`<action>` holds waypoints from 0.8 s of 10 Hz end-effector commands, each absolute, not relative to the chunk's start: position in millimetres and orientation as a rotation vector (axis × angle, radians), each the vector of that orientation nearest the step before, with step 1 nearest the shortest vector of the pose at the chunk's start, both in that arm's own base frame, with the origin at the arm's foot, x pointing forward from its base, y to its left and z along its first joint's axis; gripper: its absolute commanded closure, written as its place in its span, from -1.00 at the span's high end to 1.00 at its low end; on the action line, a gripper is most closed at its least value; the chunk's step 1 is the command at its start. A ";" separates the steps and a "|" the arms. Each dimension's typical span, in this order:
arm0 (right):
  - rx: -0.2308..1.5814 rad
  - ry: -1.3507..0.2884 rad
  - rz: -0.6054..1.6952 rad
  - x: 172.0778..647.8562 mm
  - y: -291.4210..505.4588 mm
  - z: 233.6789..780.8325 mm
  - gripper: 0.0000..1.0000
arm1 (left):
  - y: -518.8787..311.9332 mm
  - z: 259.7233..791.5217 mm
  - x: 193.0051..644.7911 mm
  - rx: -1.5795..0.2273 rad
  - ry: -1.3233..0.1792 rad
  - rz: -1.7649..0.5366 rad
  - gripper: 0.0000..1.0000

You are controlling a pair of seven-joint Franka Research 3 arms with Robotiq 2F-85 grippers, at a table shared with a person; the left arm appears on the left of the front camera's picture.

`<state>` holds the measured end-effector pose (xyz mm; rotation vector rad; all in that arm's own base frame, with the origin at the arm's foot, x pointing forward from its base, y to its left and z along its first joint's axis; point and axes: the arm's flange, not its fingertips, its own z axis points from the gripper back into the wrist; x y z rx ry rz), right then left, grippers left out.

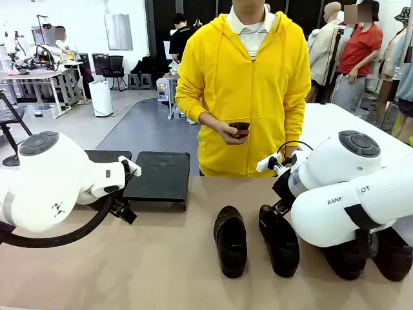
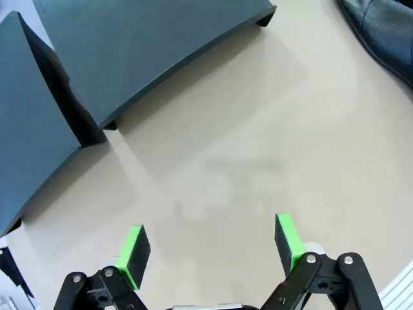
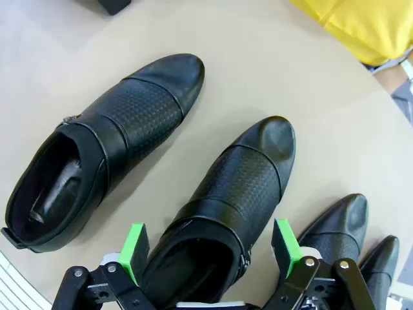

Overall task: Organize the shoes by placing them on the stand.
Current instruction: Pick up one Shoe and place it in the middle of the table.

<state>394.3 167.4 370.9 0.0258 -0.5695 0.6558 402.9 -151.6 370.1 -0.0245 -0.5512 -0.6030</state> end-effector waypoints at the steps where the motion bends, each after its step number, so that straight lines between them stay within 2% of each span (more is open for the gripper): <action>1: 0.026 -0.570 0.656 394.3 167.5 370.9 1.00 | -151.7 370.2 402.9 -0.025 -0.552 -0.603 1.00; 8: 0.026 -0.570 0.656 394.3 167.5 370.9 1.00 | -151.7 370.2 402.9 -0.025 -0.552 -0.603 1.00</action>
